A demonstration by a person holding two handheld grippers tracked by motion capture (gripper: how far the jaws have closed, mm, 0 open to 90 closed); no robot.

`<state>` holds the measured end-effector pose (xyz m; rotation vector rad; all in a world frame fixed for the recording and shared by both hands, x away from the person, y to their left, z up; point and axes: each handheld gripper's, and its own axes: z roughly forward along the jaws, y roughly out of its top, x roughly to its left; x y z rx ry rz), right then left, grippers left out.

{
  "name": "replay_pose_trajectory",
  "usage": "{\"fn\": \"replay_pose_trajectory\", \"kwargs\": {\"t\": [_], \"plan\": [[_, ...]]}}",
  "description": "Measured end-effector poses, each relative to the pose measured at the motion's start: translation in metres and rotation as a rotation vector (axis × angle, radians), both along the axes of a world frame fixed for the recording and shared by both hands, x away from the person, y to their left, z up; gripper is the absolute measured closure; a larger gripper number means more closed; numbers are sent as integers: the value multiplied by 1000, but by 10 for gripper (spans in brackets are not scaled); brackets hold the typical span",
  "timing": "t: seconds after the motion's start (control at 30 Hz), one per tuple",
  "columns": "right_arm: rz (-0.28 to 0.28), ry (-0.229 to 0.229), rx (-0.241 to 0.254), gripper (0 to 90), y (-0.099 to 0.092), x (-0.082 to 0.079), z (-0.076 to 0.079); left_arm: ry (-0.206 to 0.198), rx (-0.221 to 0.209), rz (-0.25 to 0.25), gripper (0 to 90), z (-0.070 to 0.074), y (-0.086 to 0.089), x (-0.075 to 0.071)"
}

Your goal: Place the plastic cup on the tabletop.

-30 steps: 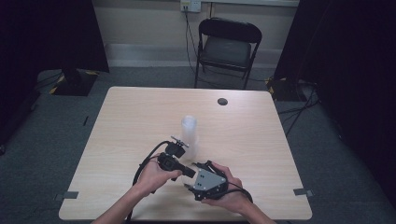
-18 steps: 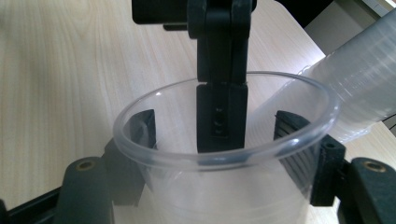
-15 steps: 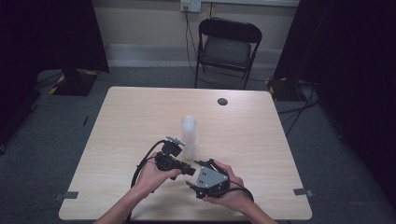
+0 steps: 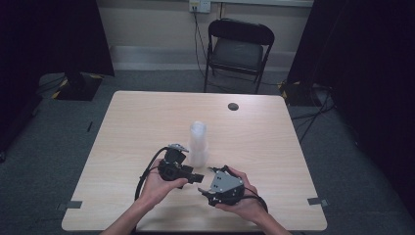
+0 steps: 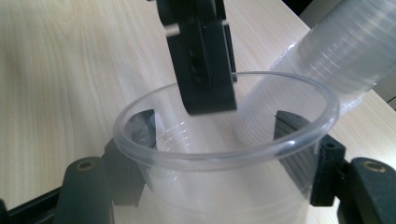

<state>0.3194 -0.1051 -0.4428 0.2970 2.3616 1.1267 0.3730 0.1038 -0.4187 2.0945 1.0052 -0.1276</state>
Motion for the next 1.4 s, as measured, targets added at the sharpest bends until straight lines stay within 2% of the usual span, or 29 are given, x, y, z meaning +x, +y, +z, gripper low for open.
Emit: {"fn": "replay_pose_trajectory", "kwargs": {"t": [0.1, 0.2, 0.3, 0.4, 0.5, 0.67, 0.7, 0.83, 0.9, 1.1, 1.23, 1.4], "plan": [[-7, 12, 8, 308, -1, 1, 0, -19, -10, 8, 342, 2, 2, -1], [-7, 24, 5, 310, -1, 3, 0, -71, -40, 22, 309, 4, 5, -2], [-15, 32, 7, 310, -3, 4, 0, -121, -47, 37, 284, 6, 7, -4], [-27, 49, 22, 310, -5, 7, 0, -151, -54, 42, 275, 8, 10, -5], [-37, 59, 33, 310, -7, 9, 1, -204, -47, 47, 249, 8, 10, -5], [-54, 72, 46, 311, -10, 12, 1, -233, -51, 60, 236, 8, 11, -7], [-57, 72, 43, 311, -11, 12, 1, -262, -52, 68, 232, 8, 13, -9], [-72, 81, 47, 311, -13, 14, 1, -307, -58, 94, 212, 8, 19, -10], [-77, 81, 48, 311, -13, 15, 1, -317, -45, 103, 203, 9, 21, -11], [-106, 123, 95, 311, -20, 21, 2, -351, -42, 141, 187, 6, 30, -14], [-114, 117, 113, 312, -23, 22, 4, -357, -24, 132, 172, 4, 32, -17], [-138, 146, 162, 313, -30, 28, 7, -382, 2, 137, 172, 1, 37, -24]]}}
